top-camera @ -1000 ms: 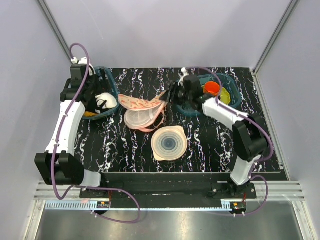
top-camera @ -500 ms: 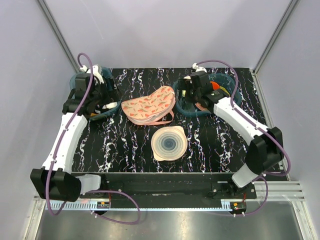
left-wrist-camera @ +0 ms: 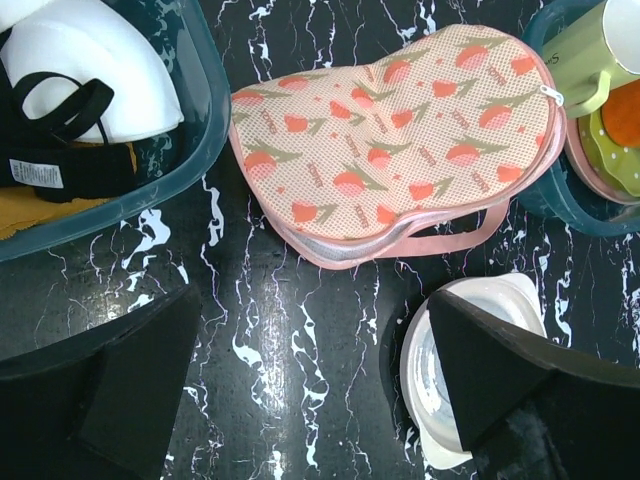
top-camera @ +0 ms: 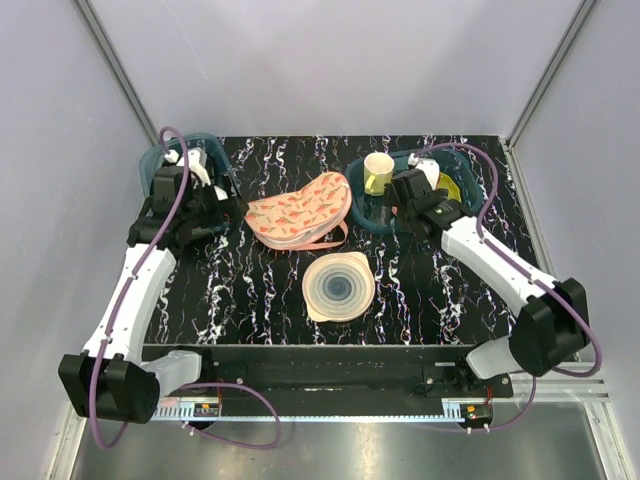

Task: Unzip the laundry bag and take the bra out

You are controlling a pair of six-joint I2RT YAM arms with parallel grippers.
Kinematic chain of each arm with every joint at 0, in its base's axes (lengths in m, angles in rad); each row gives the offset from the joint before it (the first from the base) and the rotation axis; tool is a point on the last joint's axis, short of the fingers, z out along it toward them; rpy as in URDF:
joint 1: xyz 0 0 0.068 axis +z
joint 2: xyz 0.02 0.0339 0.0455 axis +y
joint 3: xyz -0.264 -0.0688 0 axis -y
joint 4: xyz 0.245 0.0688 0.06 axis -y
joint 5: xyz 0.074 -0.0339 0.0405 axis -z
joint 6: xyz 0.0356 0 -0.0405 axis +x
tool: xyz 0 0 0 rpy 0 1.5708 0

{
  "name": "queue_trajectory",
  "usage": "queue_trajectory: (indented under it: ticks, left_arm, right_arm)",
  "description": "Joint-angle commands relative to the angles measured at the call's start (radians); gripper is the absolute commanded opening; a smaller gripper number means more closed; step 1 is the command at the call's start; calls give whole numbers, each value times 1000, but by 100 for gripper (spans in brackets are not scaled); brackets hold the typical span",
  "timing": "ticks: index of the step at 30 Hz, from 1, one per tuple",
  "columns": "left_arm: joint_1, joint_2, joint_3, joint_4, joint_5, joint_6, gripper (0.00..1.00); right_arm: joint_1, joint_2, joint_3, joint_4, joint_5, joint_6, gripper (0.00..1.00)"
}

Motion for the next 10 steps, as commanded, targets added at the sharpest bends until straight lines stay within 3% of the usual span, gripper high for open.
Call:
queue_trajectory:
  ticks: [1, 10]
  left_arm:
    - [-5, -37, -17, 65, 33, 8, 99]
    - [-5, -19, -13, 65, 30, 38, 99]
  right_arm:
    - [4, -94, -53, 31, 80, 48, 100]
    - [4, -160, -145, 123, 89, 91, 100]
